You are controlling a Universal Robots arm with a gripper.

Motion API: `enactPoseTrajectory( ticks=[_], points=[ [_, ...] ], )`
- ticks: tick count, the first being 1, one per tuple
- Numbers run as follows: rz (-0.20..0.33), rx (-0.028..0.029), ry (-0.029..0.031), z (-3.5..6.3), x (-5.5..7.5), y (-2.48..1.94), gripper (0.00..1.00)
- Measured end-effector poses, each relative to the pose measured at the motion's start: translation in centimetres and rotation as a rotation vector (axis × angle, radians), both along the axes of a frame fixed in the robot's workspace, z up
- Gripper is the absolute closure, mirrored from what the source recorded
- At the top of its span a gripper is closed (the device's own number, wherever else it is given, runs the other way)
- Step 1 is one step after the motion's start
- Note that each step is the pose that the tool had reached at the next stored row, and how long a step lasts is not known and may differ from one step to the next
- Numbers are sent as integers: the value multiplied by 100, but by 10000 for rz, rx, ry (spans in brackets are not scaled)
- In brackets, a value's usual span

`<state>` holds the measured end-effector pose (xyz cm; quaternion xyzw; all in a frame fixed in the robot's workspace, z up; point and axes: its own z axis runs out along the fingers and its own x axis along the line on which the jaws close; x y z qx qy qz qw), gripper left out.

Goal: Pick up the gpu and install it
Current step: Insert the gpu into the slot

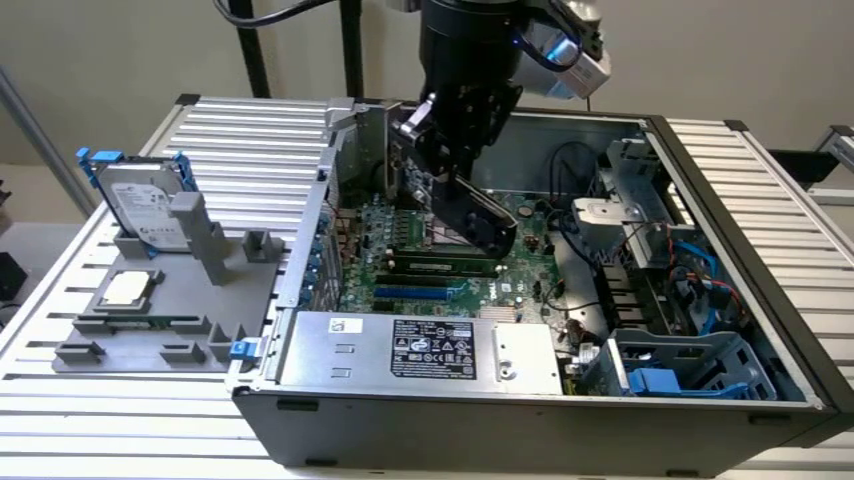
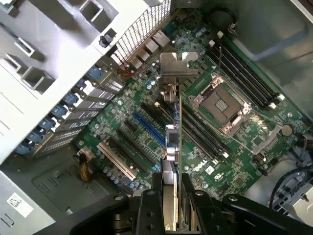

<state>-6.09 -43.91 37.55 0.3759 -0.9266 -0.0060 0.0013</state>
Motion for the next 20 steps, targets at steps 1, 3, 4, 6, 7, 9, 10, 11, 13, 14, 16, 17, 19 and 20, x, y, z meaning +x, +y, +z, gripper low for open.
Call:
enactPoseTrajectory(
  ticks=[1,3,4,6,7,9,10,11,13,14,16,17,19,20],
  points=[
    [197,-1,0,-8,0,0,100],
    [550,0,0,-23,0,0,100],
    [742,0,0,-31,0,0,100],
    [1096,0,0,-46,0,0,100],
    [1275,0,0,-54,0,0,100],
    [1641,0,0,-69,0,0,100],
    [1825,0,0,-77,0,0,100],
    [2001,0,0,-84,0,0,100],
    [2376,0,0,-100,0,0,100],
    [2557,0,0,-107,0,0,100],
    [2911,0,0,-122,0,0,100],
    [3089,0,0,-130,0,0,100],
    [3461,0,0,-146,0,0,100],
    [3641,0,0,-153,0,0,100]
  ],
)
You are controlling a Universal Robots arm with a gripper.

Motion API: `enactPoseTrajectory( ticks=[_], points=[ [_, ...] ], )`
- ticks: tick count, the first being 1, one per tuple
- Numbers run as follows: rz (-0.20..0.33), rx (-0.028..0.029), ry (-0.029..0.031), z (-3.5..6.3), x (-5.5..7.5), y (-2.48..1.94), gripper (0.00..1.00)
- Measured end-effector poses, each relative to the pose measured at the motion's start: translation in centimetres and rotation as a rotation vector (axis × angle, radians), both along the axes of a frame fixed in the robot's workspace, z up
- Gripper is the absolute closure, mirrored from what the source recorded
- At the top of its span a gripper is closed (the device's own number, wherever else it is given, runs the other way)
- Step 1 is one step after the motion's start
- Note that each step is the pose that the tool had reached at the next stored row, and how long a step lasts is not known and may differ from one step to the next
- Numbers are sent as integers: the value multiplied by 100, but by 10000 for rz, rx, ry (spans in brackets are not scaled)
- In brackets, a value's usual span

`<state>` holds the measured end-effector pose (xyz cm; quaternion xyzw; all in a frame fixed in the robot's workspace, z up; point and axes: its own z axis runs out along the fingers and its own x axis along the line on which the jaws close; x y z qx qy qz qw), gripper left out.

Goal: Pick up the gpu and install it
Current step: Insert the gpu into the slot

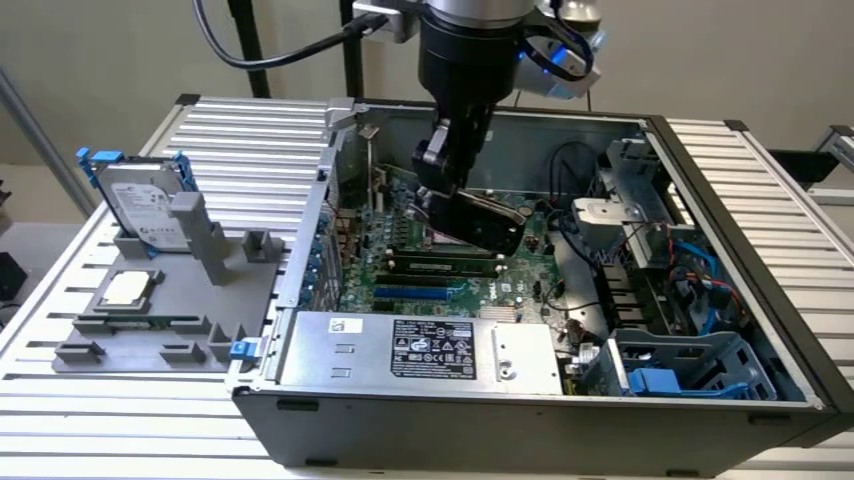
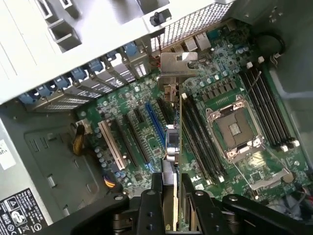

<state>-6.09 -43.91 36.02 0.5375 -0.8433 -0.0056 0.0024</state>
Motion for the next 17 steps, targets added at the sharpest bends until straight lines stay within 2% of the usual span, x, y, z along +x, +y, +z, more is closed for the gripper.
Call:
enactPoseTrajectory(
  ticks=[17],
  points=[
    [3092,0,-2,-159,0,0,100]
  ],
)
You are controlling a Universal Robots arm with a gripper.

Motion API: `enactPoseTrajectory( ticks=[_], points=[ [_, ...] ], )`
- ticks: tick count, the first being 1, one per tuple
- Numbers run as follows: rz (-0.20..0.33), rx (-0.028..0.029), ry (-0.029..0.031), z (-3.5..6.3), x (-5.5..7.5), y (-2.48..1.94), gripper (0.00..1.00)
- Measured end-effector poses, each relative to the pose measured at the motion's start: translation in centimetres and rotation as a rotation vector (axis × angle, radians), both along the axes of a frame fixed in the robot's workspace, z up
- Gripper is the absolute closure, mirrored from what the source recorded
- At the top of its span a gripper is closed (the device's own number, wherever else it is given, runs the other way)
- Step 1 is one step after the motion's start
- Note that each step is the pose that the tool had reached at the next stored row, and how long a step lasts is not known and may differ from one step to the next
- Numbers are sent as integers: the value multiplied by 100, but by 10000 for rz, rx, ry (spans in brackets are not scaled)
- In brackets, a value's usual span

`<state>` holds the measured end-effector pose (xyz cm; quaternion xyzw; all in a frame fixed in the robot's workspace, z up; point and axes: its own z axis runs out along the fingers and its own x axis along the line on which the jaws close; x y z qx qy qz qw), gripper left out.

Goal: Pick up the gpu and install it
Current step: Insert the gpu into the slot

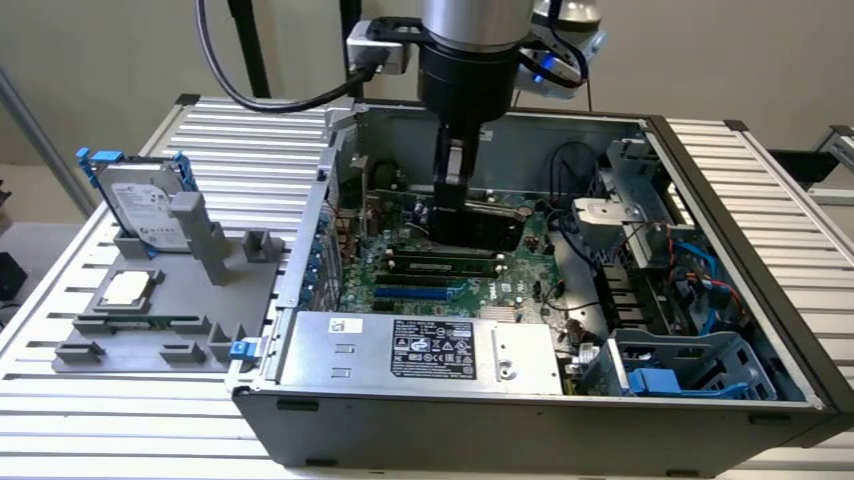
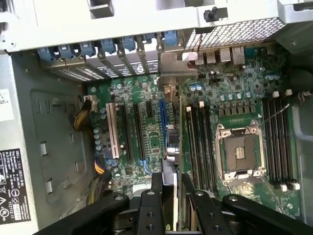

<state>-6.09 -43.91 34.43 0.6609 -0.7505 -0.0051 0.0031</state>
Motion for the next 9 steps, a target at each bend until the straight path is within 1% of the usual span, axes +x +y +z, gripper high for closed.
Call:
enactPoseTrajectory(
  ticks=[4,7,9],
  points=[
    [696,1,-1,-67,-1,0,100],
    [922,8,-2,-121,-15,-2,100],
    [1000,11,-1,-164,-47,-5,100]
  ],
)
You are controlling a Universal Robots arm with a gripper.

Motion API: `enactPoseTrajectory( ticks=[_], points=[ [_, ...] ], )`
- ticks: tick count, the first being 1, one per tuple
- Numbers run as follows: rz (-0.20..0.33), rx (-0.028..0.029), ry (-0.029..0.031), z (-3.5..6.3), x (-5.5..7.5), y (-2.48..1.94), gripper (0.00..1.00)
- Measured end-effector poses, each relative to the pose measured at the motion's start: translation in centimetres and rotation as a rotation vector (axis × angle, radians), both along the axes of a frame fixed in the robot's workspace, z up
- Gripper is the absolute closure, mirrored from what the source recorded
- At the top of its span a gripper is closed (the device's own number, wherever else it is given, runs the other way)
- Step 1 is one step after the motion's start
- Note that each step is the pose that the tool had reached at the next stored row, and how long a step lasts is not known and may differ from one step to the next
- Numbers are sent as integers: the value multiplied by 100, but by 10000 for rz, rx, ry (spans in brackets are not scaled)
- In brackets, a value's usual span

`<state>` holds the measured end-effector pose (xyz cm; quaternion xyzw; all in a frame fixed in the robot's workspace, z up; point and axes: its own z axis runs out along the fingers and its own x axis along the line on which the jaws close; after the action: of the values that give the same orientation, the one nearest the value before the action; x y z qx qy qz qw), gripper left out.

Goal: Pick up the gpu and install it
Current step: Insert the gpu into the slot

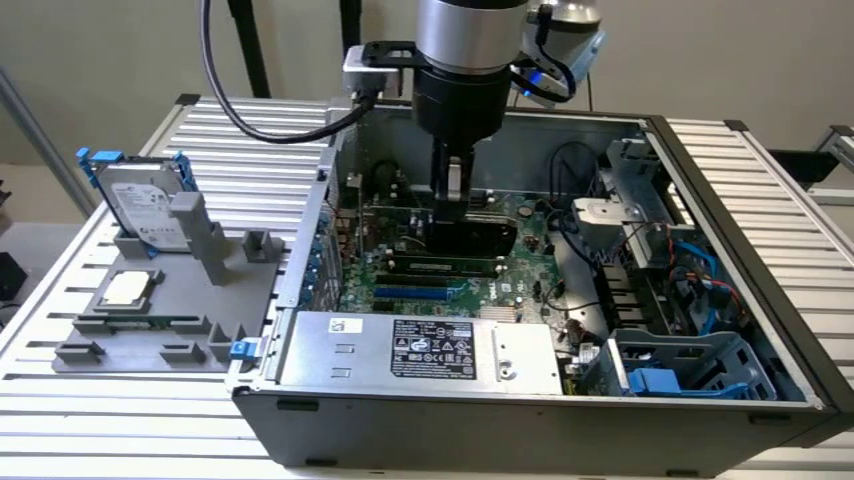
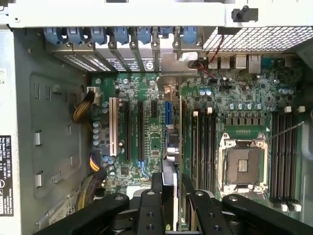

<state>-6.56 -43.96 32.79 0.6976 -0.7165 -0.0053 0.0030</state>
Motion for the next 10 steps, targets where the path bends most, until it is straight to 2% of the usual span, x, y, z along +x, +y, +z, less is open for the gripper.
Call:
enactPoseTrajectory(
  ticks=[10],
  points=[
    [27,0,-14,-182,-198,-20,100]
  ],
)
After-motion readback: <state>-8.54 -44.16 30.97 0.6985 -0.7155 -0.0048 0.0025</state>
